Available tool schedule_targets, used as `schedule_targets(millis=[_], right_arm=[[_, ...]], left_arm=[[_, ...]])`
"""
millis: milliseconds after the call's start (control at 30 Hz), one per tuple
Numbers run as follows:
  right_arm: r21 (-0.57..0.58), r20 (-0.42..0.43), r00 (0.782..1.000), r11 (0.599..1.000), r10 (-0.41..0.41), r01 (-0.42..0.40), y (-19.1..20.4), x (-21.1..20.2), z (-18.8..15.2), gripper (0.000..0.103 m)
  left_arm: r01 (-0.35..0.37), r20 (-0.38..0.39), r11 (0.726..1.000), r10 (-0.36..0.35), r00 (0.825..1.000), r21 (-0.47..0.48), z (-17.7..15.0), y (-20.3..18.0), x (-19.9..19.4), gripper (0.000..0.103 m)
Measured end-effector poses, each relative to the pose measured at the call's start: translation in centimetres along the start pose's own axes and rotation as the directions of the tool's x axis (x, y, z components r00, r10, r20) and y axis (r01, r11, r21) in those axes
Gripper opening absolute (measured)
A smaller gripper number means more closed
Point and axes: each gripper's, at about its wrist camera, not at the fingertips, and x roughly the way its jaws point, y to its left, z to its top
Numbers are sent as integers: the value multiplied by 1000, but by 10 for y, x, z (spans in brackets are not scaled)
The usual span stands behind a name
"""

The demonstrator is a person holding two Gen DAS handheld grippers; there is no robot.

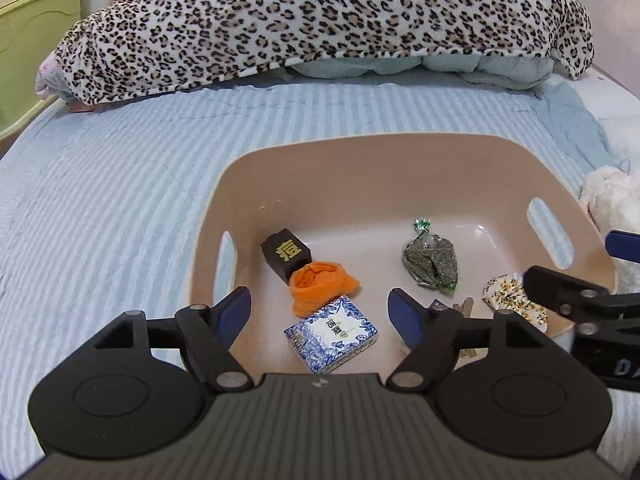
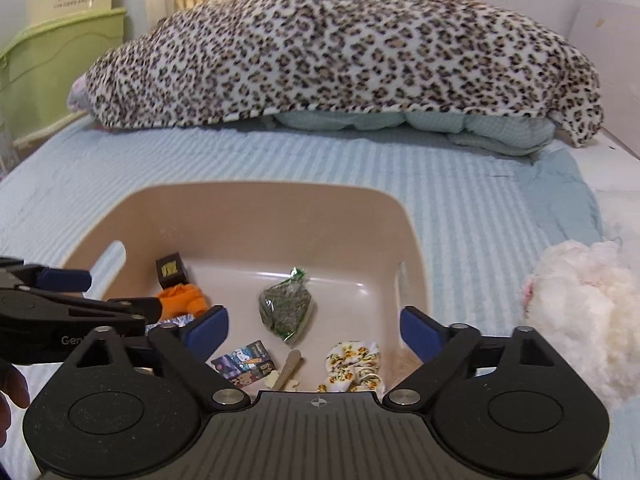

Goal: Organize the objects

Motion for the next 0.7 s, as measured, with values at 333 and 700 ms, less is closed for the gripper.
schedule_targets(millis=[333,700], right_arm=[[8,29,1000,1000,9,-9,3,-59,-12,99],[-17,96,995,1000,7,-6,18,-125,-39,103]], left_arm=[[18,52,1000,-17,998,-15,-14,5,-54,76],[29,106,1000,-28,994,-6,-55,3,-113,76]])
